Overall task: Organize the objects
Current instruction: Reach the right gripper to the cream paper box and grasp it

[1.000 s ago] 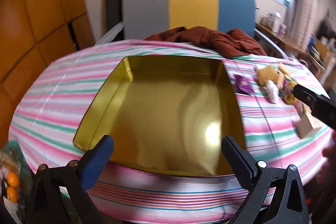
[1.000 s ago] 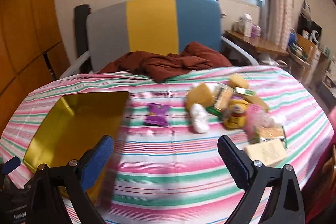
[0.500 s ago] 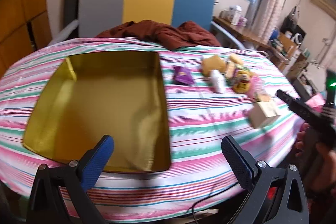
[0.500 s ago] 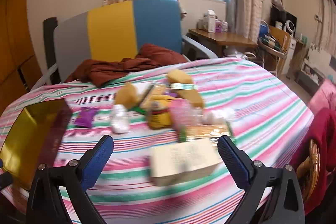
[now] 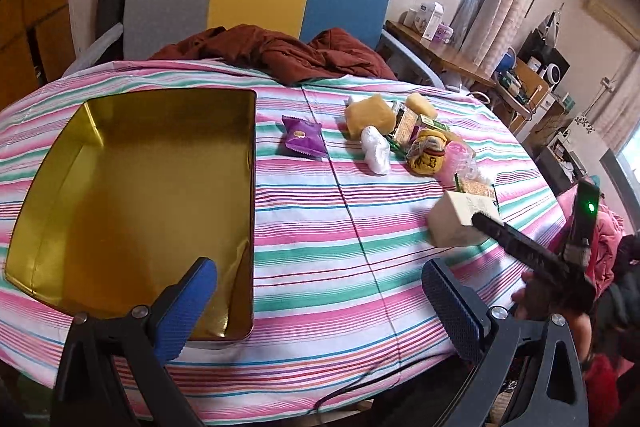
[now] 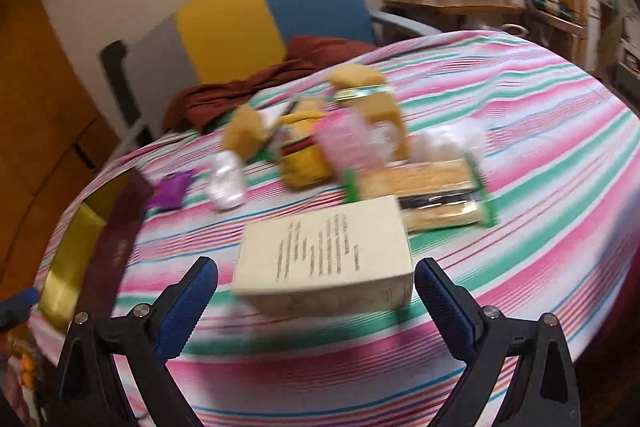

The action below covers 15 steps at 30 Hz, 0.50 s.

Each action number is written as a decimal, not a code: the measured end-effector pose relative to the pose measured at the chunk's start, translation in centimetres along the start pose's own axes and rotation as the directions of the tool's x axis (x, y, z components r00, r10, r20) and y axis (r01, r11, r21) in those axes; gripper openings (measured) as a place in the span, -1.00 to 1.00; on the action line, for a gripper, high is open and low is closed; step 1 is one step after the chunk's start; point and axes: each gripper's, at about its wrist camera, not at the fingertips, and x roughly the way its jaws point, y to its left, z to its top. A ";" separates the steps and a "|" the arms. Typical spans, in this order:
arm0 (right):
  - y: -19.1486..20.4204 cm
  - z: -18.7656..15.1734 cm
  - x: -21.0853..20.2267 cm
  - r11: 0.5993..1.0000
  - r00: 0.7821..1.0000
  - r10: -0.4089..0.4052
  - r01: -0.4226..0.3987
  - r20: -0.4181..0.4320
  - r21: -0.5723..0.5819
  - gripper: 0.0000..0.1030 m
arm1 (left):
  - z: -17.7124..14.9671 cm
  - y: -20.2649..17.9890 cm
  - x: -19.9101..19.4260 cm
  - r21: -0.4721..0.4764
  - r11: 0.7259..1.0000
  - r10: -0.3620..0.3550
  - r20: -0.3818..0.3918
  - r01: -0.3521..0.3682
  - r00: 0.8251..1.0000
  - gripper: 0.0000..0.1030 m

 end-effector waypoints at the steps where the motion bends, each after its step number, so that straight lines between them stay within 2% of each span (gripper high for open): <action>1: 0.6 -0.2 0.0 1.000 1.000 0.006 -0.006 -0.005 -0.020 0.97 | 0.0 0.0 0.1 0.000 1.000 -0.002 -0.003 0.002 1.000 0.99; 3: 1.6 -0.7 -0.2 0.998 1.000 -0.003 0.003 0.002 -0.068 0.97 | 0.1 -0.1 0.2 0.003 1.000 -0.001 -0.003 0.001 1.000 0.99; 6: 2.1 -0.9 -0.9 0.989 0.999 0.052 -0.053 -0.015 -0.138 0.92 | 0.3 0.0 0.2 0.013 1.000 0.016 0.002 -0.016 1.000 0.99; 9: 1.7 0.2 -2.6 0.966 0.996 -0.015 0.036 0.083 -0.255 0.92 | 0.4 0.1 0.0 0.027 0.999 0.024 0.007 -0.024 1.000 0.99; 10: 1.4 0.7 -2.8 0.958 0.996 0.000 0.025 0.089 -0.285 0.92 | 0.3 0.0 0.0 0.039 0.999 0.026 0.010 -0.026 1.000 0.99; 12: 0.8 2.3 -2.2 0.927 0.997 0.072 -0.056 0.031 -0.372 0.92 | 0.2 -0.3 0.1 0.073 0.997 0.029 0.013 -0.030 0.999 0.99; 15: 1.0 3.8 0.4 0.851 0.989 0.074 -0.130 -0.128 -0.509 0.91 | 0.1 -1.0 0.3 0.101 0.994 0.032 0.012 -0.033 0.999 0.99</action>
